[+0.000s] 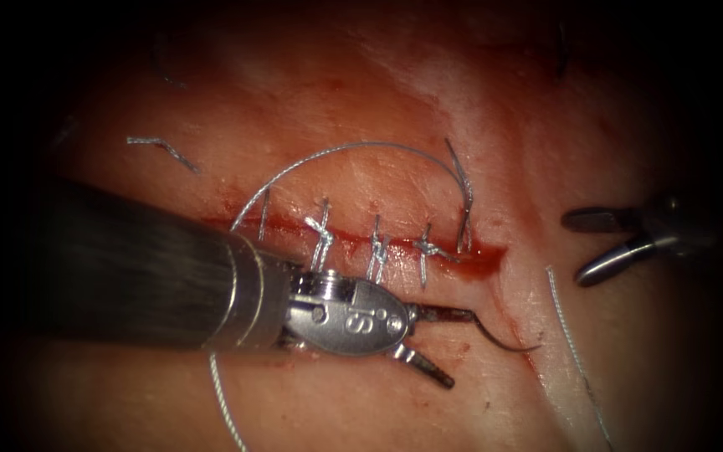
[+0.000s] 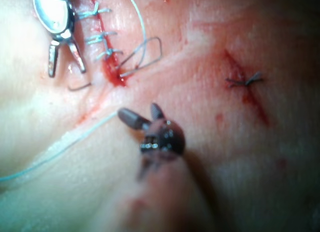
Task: Wound Closure
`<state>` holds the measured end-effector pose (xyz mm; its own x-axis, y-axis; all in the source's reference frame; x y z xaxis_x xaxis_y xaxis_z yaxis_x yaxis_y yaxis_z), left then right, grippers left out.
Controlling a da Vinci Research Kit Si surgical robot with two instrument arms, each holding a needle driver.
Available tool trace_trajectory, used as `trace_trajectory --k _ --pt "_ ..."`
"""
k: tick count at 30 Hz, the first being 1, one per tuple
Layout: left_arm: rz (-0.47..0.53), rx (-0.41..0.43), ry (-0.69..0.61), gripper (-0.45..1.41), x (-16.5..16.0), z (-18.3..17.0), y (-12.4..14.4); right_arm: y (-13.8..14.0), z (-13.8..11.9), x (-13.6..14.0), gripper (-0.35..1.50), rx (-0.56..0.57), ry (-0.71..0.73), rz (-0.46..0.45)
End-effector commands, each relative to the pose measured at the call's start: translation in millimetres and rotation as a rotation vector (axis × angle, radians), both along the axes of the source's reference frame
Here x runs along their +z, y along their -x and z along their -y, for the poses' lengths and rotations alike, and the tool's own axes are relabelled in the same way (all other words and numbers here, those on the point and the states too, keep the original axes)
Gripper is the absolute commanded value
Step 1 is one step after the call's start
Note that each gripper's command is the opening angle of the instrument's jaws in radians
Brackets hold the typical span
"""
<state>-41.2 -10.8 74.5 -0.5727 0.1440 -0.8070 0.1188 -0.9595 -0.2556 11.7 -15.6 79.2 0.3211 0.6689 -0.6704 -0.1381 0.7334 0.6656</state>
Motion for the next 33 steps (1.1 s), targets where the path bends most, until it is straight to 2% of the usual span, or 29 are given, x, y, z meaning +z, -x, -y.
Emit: trace_trajectory --k 1,8,18,19,21,22,28,33 --pt "-0.007 -0.022 0.010 0.34 0.5 0.2 0.7 -1.0 0.2 0.8 1.31 0.001 0.001 -0.005" --pt "-0.072 -0.143 0.043 0.34 0.7 0.0 1.6 -1.6 1.1 0.8 1.30 0.008 0.006 -0.011" --pt "-0.091 -0.168 0.041 0.34 2.4 0.9 4.2 -2.0 1.5 0.8 1.30 0.008 0.005 -0.017" --pt "-0.092 -0.169 0.041 0.31 2.5 1.0 4.3 -2.0 1.5 0.8 1.30 0.008 0.005 -0.017" --pt "-0.105 -0.194 0.059 -0.06 2.5 0.8 4.1 -2.0 1.5 0.8 1.30 0.008 0.005 -0.017" --pt "-0.119 -0.222 0.073 -0.45 2.2 0.6 3.5 -2.0 1.6 0.8 1.30 0.008 0.005 -0.017" --pt "-0.167 -0.365 0.016 -0.45 0.1 -0.5 1.8 -2.2 1.6 0.7 1.30 0.012 0.004 -0.018" --pt "-0.109 -0.416 -0.187 -0.45 -1.4 0.3 2.3 -2.2 1.6 0.5 1.30 0.014 -0.002 -0.021"
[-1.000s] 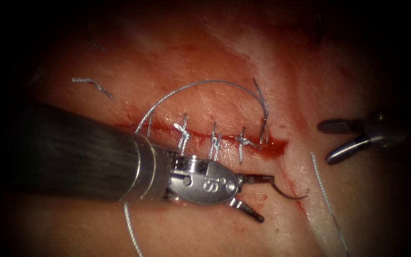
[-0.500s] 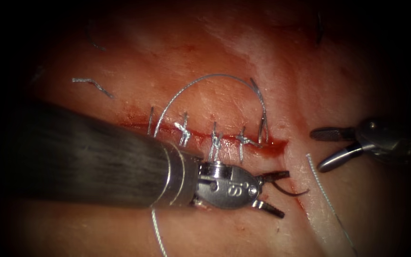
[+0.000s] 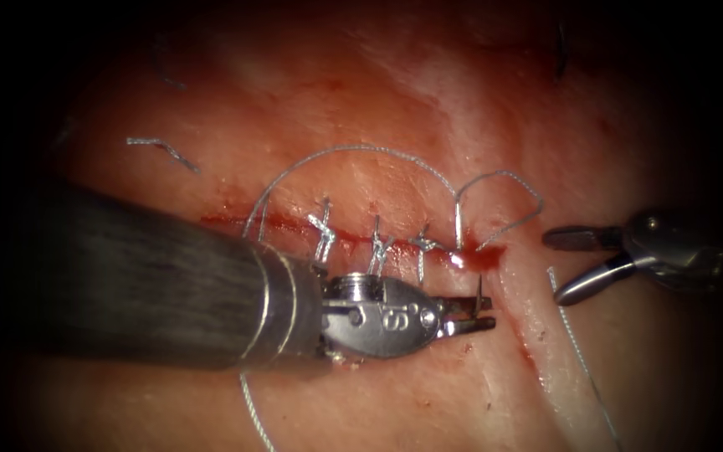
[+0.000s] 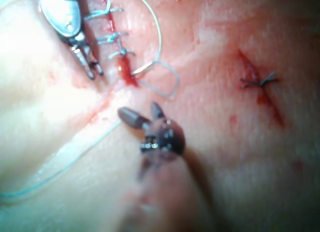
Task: Wound Closure
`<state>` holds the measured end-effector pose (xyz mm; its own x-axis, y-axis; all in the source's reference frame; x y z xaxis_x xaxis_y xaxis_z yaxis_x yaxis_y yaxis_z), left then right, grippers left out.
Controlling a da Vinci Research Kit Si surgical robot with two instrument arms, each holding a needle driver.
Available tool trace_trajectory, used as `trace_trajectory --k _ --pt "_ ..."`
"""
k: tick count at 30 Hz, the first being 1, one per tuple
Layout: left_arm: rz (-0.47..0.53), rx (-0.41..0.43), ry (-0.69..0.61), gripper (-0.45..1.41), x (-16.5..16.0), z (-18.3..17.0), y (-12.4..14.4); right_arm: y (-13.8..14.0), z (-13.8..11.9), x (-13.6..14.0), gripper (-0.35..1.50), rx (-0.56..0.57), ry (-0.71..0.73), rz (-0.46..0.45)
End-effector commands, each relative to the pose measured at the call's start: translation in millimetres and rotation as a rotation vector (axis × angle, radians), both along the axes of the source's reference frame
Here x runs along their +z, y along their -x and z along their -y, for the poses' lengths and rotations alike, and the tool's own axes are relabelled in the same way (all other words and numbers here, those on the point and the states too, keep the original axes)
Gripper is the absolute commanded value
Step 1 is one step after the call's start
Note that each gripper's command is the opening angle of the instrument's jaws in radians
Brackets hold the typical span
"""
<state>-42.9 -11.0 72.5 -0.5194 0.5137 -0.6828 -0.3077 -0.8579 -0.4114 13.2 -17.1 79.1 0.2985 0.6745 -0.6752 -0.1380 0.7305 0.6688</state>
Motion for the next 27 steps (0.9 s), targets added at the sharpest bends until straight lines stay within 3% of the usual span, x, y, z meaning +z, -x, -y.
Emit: trace_trajectory --k 1,9,15,18,21,24,27 --pt "0.025 -0.010 -0.062 -0.45 0.1 0.5 0.8 -0.7 0.2 0.5 1.30 -0.002 -0.001 -0.003" --pt "0.247 -0.030 -0.496 -0.45 -5.3 3.1 1.9 -0.7 0.2 0.4 1.30 0.001 -0.013 -0.002" --pt "0.317 0.001 -0.520 -0.45 -7.6 1.9 0.9 -0.7 0.3 0.4 1.30 0.001 -0.013 -0.002" --pt "0.340 0.039 -0.302 -0.45 -9.4 -0.2 -0.1 -0.7 0.5 0.2 1.30 0.001 -0.013 -0.002" --pt "0.319 0.103 0.120 -0.45 -12.8 -5.1 -3.4 -0.3 0.4 -1.9 1.28 0.016 0.006 -0.006" --pt "0.262 0.121 0.293 -0.45 -15.2 -9.1 -6.8 -0.2 -0.2 -4.7 1.26 0.007 0.131 0.000" --pt "0.235 0.110 0.331 -0.45 -16.7 -11.1 -8.9 -0.7 -0.5 -7.2 1.21 0.037 0.174 0.033"
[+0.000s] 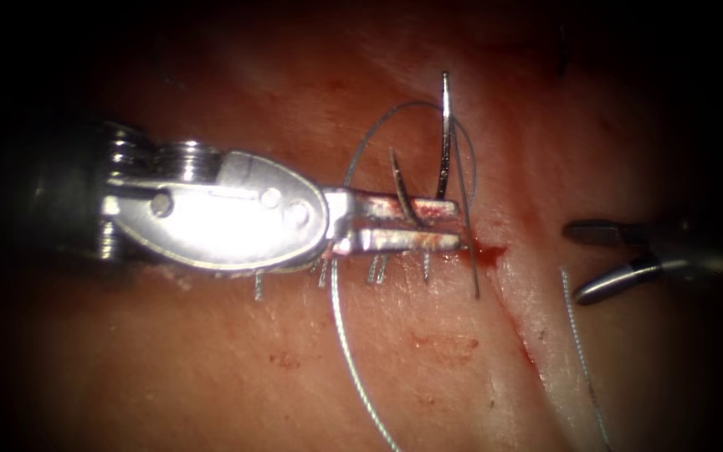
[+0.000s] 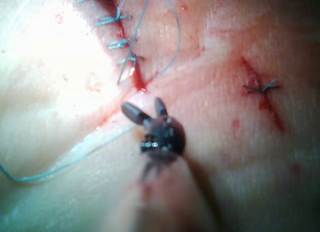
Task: Wound Closure
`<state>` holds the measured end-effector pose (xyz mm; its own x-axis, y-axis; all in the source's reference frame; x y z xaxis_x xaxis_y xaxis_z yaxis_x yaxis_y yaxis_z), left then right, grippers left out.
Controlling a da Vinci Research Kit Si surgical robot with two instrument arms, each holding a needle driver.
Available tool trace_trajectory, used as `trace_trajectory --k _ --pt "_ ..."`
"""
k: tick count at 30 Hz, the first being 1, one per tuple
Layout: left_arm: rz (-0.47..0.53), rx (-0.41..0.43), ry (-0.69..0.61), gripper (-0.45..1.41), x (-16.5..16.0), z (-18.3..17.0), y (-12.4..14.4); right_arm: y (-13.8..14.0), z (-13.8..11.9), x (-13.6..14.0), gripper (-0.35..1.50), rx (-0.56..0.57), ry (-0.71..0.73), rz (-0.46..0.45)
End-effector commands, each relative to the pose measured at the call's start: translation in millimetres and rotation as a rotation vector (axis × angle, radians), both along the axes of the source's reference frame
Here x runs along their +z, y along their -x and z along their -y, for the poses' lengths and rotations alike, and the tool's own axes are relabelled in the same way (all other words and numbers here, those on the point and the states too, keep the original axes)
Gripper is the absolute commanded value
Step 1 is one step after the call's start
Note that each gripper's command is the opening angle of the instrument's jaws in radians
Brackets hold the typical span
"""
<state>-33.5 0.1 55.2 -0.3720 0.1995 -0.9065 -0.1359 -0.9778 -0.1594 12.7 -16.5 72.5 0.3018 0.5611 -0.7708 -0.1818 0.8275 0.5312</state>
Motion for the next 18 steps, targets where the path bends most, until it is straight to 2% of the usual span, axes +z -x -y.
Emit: trace_trajectory --k 1,4,5,9,14,18 --pt "-0.002 -0.025 0.030 -0.45 -0.3 -1.0 -0.7 -1.8 0.1 -1.7 1.20 0.032 0.002 0.016" --pt "0.005 -0.036 0.050 -0.45 -0.9 -1.8 -1.6 -3.5 0.8 -2.6 1.15 0.083 0.001 0.042" --pt "0.001 -0.041 0.059 -0.45 -1.0 -2.0 -1.8 -4.8 1.4 -2.7 1.13 0.102 0.001 0.053" --pt "0.007 -0.041 0.064 -0.45 -0.9 -1.8 -1.8 -7.2 2.9 -2.2 1.05 0.118 -0.024 0.055" --pt "0.005 -0.037 0.078 -0.45 -0.7 -1.6 -1.9 -9.5 4.9 0.2 1.01 0.113 -0.025 0.107" --pt "0.008 -0.037 0.078 -0.45 -0.5 -1.8 -2.4 -9.6 5.3 2.3 1.01 0.134 -0.020 0.152"
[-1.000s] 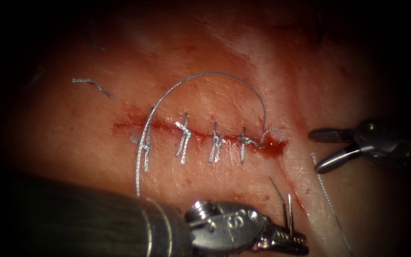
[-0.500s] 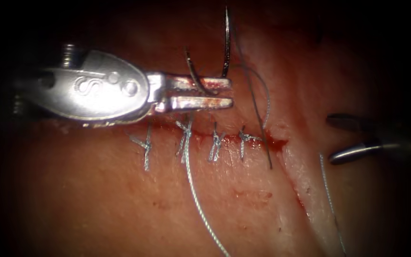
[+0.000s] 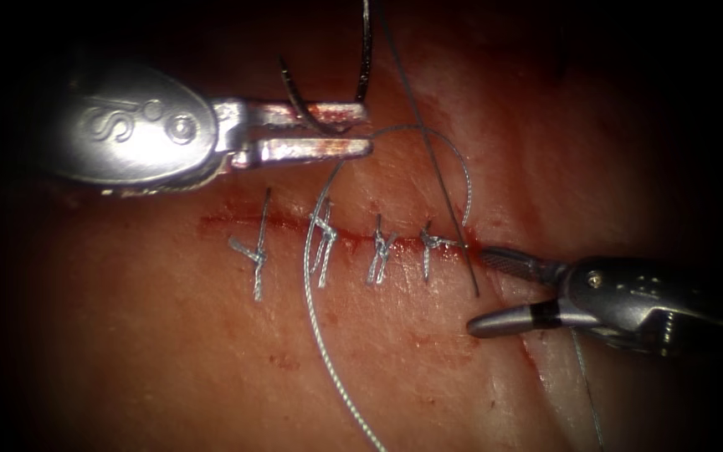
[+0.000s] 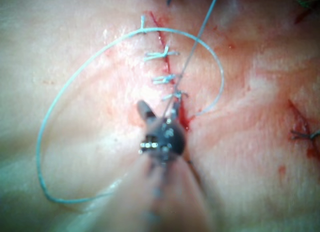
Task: Wound Closure
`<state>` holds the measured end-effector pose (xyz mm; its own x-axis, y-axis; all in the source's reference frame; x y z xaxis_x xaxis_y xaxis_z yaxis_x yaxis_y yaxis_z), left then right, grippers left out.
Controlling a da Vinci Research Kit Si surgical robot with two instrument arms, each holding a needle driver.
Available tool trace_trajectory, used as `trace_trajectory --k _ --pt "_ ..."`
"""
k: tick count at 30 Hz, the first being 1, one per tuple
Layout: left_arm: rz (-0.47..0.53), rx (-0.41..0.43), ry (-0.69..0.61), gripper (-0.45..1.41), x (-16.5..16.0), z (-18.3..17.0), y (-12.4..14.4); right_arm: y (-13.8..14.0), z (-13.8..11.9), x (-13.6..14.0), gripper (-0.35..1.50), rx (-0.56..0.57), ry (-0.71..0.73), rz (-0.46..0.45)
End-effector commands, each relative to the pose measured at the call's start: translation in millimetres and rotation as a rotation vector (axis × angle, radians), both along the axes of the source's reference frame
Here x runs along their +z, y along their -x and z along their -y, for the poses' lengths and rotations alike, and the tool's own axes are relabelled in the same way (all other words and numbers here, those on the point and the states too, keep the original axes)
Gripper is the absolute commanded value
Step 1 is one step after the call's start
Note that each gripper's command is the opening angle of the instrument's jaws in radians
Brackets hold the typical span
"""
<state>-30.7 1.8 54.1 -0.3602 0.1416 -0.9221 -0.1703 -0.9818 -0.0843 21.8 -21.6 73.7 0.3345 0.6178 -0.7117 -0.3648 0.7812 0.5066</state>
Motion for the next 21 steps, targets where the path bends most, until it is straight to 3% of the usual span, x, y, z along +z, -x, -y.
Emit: trace_trajectory --k 1,5,7,10,17,21 --pt "0.005 -0.002 0.001 -0.45 0.6 -0.1 0.4 -0.6 0.2 1.5 1.01 0.005 0.003 0.012" --pt "0.004 -0.003 0.011 -0.45 1.3 -0.2 -0.1 -0.6 0.0 3.6 0.96 0.019 -0.002 0.052" --pt "0.002 -0.004 0.014 -0.45 1.7 -0.1 -0.2 -0.7 0.2 4.2 0.81 0.016 -0.011 0.047" --pt "0.001 -0.005 0.017 -0.45 2.1 0.1 -0.2 -0.8 0.6 4.3 -0.35 -0.040 -0.041 0.014" --pt "-0.003 -0.007 0.022 -0.45 2.7 0.3 -0.4 -0.3 1.6 1.2 -0.35 -0.079 -0.064 -0.023" --pt "-0.006 -0.007 0.034 -0.45 4.3 0.5 -0.8 1.2 1.4 -5.1 -0.35 -0.086 -0.101 -0.065"
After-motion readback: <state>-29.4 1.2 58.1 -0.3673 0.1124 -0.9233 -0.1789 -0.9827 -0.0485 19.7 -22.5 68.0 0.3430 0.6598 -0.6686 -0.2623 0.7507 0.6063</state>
